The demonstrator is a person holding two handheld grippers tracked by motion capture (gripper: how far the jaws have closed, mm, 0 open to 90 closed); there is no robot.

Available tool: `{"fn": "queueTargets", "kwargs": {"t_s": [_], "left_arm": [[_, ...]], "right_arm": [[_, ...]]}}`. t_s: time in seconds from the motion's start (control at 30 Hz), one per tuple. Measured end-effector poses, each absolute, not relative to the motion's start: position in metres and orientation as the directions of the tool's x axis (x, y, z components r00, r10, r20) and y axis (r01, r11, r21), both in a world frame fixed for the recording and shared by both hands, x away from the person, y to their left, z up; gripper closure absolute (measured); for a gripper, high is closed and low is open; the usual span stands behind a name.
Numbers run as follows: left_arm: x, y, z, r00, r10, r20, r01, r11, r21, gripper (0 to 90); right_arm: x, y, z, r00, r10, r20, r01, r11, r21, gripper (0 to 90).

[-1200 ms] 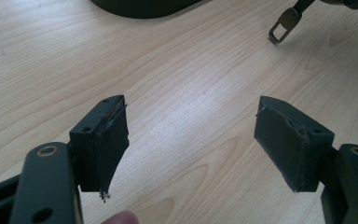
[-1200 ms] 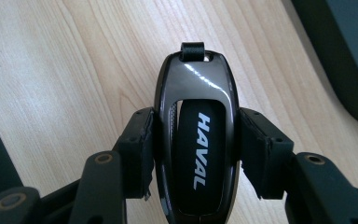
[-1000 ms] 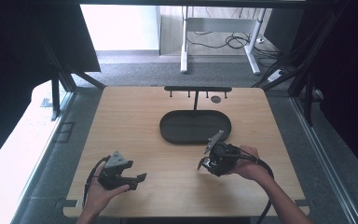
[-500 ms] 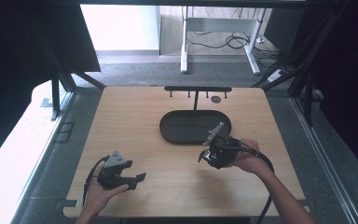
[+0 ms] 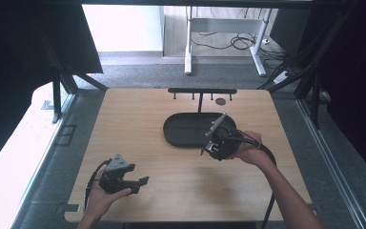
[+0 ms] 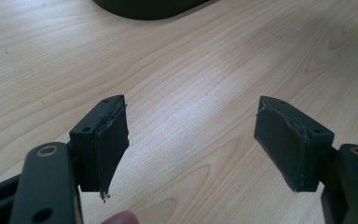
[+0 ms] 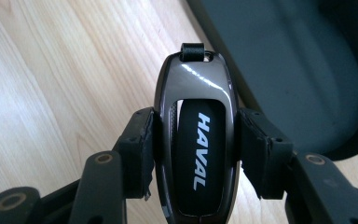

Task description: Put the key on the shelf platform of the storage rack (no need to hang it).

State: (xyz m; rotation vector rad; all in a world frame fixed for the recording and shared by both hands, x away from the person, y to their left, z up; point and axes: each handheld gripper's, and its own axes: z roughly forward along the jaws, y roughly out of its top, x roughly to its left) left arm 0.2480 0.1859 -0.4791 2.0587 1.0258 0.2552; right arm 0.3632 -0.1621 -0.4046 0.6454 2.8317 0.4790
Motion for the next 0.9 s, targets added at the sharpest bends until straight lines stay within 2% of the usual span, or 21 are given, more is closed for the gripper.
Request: {"fn": "queueTargets", "kwargs": {"t_s": [0.47, 0.67, 0.9], "left_arm": [[0.249, 0.186, -0.480, 0.652, 0.740, -0.167, 0.584, -0.349, 0.733, 26.1], [0.249, 0.186, -0.480, 0.653, 0.739, -0.168, 0.583, -0.349, 0.734, 26.1], [0.249, 0.186, -0.480, 0.653, 0.739, -0.168, 0.581, -0.346, 0.736, 26.1]], "right_arm": [[0.389, -0.154, -0.405, -0.886, 0.449, -0.115, 0.386, 0.852, 0.354, 49.8], [0.405, -0.156, -0.404, -0.859, 0.500, -0.107, 0.430, 0.820, 0.378, 49.9], [0.418, -0.156, -0.409, -0.852, 0.514, -0.095, 0.450, 0.814, 0.367, 49.8]]}}
